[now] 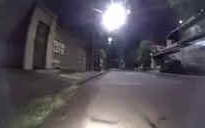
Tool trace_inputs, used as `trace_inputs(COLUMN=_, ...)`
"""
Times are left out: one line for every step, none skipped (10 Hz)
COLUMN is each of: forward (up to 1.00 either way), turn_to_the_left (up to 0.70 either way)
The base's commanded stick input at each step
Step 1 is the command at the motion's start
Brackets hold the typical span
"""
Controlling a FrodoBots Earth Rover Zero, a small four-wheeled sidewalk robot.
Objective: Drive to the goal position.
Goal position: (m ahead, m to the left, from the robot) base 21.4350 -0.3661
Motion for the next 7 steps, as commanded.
trace_inputs(forward=0.50, turn_to_the_left=-0.18)
trace_inputs(forward=0.50, turn_to_the_left=-0.05)
trace_inputs(forward=0.50, turn_to_the_left=0.00)
trace_inputs(forward=0.50, turn_to_the_left=0.00)
trace_inputs(forward=0.50, turn_to_the_left=0.00)
trace_inputs(forward=0.50, turn_to_the_left=0.00)
trace_inputs(forward=0.50, turn_to_the_left=0.00)
